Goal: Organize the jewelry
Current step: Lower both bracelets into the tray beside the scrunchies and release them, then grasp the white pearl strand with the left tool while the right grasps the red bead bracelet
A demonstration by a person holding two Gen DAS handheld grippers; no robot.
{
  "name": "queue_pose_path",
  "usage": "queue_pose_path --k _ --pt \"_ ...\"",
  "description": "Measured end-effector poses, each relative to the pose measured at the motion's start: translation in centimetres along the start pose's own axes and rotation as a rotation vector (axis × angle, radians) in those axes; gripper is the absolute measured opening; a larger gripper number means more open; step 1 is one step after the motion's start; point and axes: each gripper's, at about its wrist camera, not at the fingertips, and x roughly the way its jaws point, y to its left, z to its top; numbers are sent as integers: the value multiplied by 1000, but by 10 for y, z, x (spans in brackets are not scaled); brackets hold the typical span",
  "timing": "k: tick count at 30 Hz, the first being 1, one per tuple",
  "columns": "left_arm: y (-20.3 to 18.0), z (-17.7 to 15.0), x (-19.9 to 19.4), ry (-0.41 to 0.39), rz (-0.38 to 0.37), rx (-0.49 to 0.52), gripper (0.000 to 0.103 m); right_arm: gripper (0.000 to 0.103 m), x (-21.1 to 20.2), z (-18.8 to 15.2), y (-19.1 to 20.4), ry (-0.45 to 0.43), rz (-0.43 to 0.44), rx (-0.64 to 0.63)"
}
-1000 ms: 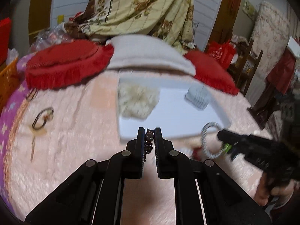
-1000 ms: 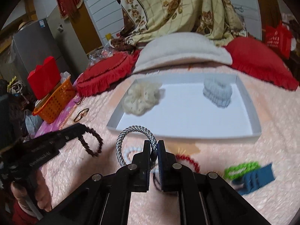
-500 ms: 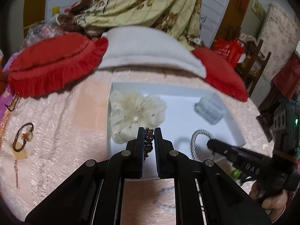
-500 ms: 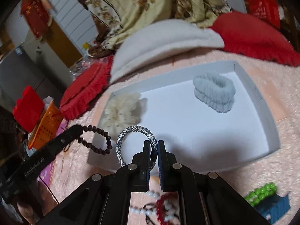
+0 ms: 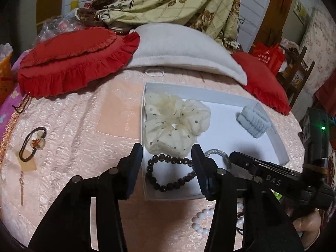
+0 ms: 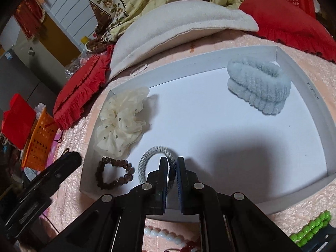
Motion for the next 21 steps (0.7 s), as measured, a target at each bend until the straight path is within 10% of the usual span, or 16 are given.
queue_pose_path --k 12,21 --pt "-23 -18 -61 -108 -4 64 48 33 -107 -36 -14 -130 19 -68" --pt "-75 -82 -39 31 -53 163 48 35 -163 -107 -87 -143 -105 -4"
